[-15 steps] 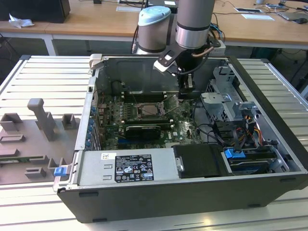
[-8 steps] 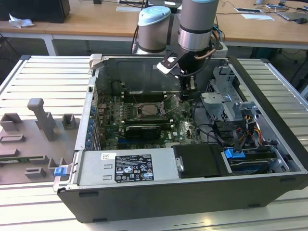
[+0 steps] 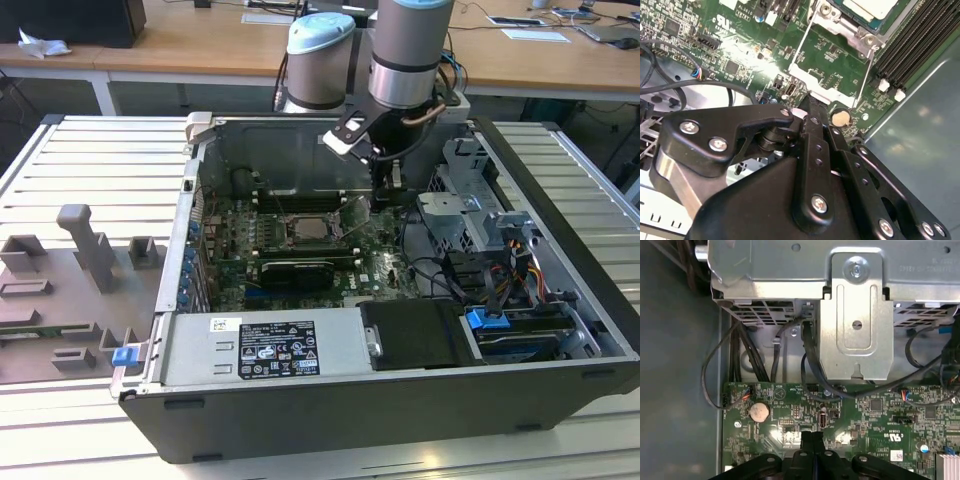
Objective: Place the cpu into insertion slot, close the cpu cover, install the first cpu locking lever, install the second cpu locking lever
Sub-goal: 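Close the cpu cover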
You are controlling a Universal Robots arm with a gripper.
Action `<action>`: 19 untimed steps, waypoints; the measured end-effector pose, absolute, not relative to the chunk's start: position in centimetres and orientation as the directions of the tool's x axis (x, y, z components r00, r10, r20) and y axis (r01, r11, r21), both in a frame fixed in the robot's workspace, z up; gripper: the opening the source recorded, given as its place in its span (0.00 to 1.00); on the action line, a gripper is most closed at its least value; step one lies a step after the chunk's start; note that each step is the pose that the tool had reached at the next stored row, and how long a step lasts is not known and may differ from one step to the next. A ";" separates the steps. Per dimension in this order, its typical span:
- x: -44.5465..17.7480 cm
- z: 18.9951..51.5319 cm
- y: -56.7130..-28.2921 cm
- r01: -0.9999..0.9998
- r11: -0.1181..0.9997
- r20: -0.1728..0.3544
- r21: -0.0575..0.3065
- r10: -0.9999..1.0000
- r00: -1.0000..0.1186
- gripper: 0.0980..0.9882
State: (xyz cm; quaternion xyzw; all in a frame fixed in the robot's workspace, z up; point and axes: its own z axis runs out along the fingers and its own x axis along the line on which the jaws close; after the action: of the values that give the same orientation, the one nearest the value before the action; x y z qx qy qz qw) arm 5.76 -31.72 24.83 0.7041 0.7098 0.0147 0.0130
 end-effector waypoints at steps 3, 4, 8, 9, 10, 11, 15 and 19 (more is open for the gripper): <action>5.4 25.0 -31.7 0.999 0.008 0.002 0.039 1.000 -0.008 0.01; 5.1 25.0 -31.7 0.999 0.008 0.002 0.039 1.000 -0.008 0.01; 4.1 25.0 -31.7 0.999 0.008 0.002 0.039 1.000 -0.008 0.01; 4.0 25.0 -31.7 0.999 0.008 0.002 0.039 1.000 -0.008 0.01; 3.9 25.0 -31.7 0.999 0.008 0.002 0.039 1.000 -0.008 0.01; 3.8 25.0 -31.7 0.999 0.008 0.002 0.039 1.000 -0.008 0.01; 3.6 25.0 -31.7 0.999 0.008 0.002 0.039 1.000 -0.008 0.01; 3.3 25.0 -31.7 0.999 0.008 0.002 0.039 1.000 -0.008 0.01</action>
State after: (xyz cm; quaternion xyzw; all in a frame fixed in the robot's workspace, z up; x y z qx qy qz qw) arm 3.31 -31.72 25.02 0.7041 0.7098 0.0147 0.0129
